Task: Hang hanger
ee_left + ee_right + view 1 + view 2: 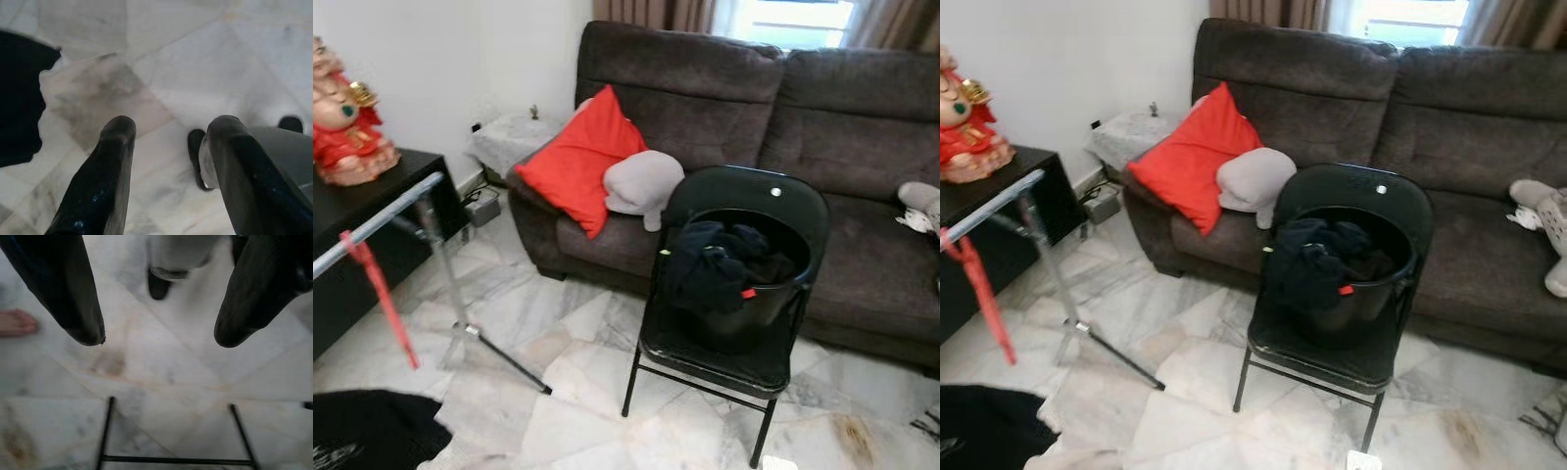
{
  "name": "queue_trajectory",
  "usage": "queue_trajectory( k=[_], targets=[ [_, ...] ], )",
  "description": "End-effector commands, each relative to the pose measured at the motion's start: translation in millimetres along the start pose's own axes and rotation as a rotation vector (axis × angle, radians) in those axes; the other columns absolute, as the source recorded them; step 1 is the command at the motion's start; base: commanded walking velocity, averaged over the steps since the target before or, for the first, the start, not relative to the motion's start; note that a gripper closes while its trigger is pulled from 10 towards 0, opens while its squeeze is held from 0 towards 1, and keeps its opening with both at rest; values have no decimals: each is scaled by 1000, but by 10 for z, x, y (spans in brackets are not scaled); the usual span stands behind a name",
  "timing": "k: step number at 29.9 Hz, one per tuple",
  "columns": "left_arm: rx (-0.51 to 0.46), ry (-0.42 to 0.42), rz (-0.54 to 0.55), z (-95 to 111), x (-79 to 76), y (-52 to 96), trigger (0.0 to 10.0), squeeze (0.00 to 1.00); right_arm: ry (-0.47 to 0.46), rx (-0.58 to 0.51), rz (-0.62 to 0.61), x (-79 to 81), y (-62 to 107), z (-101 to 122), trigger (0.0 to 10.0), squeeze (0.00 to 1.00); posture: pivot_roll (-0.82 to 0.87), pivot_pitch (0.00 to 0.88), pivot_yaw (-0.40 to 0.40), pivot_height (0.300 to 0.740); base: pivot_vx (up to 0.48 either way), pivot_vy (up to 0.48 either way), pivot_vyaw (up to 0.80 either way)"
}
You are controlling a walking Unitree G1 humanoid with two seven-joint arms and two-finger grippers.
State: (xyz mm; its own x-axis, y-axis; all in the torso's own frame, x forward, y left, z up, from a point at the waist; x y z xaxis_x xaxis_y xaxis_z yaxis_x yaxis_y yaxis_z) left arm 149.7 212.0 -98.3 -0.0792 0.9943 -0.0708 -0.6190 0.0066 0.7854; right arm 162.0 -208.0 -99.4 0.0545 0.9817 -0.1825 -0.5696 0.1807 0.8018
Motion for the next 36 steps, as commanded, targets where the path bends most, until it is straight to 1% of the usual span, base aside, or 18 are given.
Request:
queue_trajectory(
  k=[1,12,22,32,36],
  targets=[
    [10,-24,26,-4,120,27,10000,0,-13,-32,22,111,-17,111,10000,0,100,20,24,740,289,0,0],
    [7,-25,21,12,95,15,10000,0,-14,-36,21,109,-18,119,10000,0,99,17,23,740,288,0,0],
    [12,-24,22,-7,106,23,10000,0,-14,-44,17,104,-20,137,10000,0,95,15,21,740,275,0,0],
    [14,-27,21,-8,76,14,10000,0,-22,-74,11,99,-27,203,10000,0,92,6,19,740,0,0,0],
    [17,-29,18,-18,65,14,10000,0,-33,-116,7,97,-35,296,10000,0,89,0,17,740,0,0,0]
  ],
)
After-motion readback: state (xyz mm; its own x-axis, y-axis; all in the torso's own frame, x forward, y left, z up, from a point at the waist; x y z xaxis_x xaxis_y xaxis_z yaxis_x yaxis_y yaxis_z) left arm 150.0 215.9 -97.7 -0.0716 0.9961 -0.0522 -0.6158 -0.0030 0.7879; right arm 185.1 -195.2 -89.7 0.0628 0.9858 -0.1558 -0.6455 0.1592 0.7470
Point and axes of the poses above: a point about 5 cm out from each wrist's last joint towards the gripper, its own y axis pointing back from the gripper into the wrist, its own z axis along the axis of the wrist's last joint, x = y × z, the point moved 1 cm from there along -y, pointing out of the wrist towards the gripper, and after that the axes turned 14 degrees about y, right-handed, at the moved point
